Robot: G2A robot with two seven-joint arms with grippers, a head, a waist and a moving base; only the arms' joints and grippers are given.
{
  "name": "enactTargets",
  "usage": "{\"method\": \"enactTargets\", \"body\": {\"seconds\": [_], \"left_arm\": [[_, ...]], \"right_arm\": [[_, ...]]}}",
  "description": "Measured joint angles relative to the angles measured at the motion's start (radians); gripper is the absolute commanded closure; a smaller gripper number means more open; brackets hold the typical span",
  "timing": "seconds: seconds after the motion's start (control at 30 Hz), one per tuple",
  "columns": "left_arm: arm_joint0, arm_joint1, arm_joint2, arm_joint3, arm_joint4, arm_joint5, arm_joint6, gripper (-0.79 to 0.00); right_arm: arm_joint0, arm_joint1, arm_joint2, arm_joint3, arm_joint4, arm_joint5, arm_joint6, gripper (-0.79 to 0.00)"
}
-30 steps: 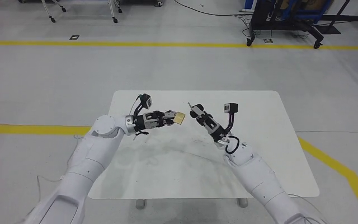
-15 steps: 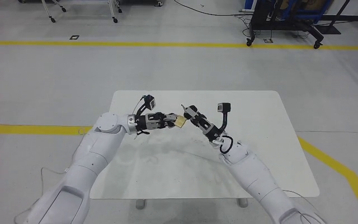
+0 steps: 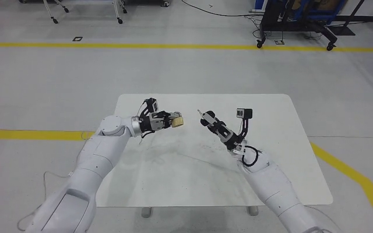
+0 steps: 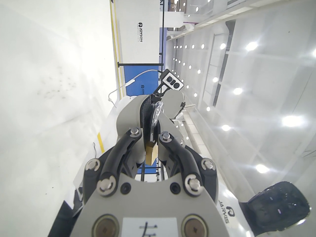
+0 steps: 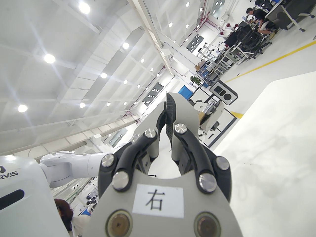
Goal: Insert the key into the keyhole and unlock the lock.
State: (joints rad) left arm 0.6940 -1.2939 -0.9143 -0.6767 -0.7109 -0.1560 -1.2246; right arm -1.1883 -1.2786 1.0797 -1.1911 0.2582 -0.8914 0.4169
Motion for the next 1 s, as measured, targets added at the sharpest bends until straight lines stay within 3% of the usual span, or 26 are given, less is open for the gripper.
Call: {"method": "enactTargets", "body": {"seconds": [0.37, 0.47, 0.6, 0.67, 0.73, 0.83, 0.93, 1.0], "left_arm": [[-0.021, -0.004, 0.018, 0.006, 0.059, -0.023, -0.012, 0.0], [0.001, -0.008, 0.011, 0.012, 0.002, 0.068, 0.024, 0.0], [-0.003, -0.016, 0.035, 0.003, 0.024, 0.286, 0.097, 0.0], [-0.006, -0.023, 0.05, -0.003, 0.036, 0.36, 0.134, 0.0], [-0.012, -0.032, 0.064, -0.006, 0.045, 0.402, 0.164, 0.0], [-0.014, -0.044, 0.08, 0.002, 0.043, 0.427, 0.173, 0.0], [-0.012, -0.047, 0.08, 0.012, 0.025, 0.442, 0.161, 0.0], [-0.012, -0.046, 0.08, 0.012, 0.027, 0.441, 0.161, 0.0]], "right_arm": [[0.001, 0.0, -0.002, 0.002, 0.001, 0.0, 0.001, 0.0], [-0.02, 0.003, -0.005, -0.04, 0.047, 0.053, 0.043, 0.0], [-0.064, 0.031, 0.061, -0.113, 0.069, 0.218, 0.132, 0.0], [-0.11, 0.049, 0.11, -0.189, 0.065, 0.371, 0.169, 0.0], [-0.171, 0.067, 0.168, -0.293, 0.066, 0.527, 0.174, 0.0], [-0.267, 0.09, 0.259, -0.437, 0.054, 0.682, 0.196, 0.0], [-0.322, 0.099, 0.308, -0.521, 0.053, 0.76, 0.214, 0.0], [-0.32, 0.099, 0.307, -0.516, 0.054, 0.757, 0.215, 0.0]]}}
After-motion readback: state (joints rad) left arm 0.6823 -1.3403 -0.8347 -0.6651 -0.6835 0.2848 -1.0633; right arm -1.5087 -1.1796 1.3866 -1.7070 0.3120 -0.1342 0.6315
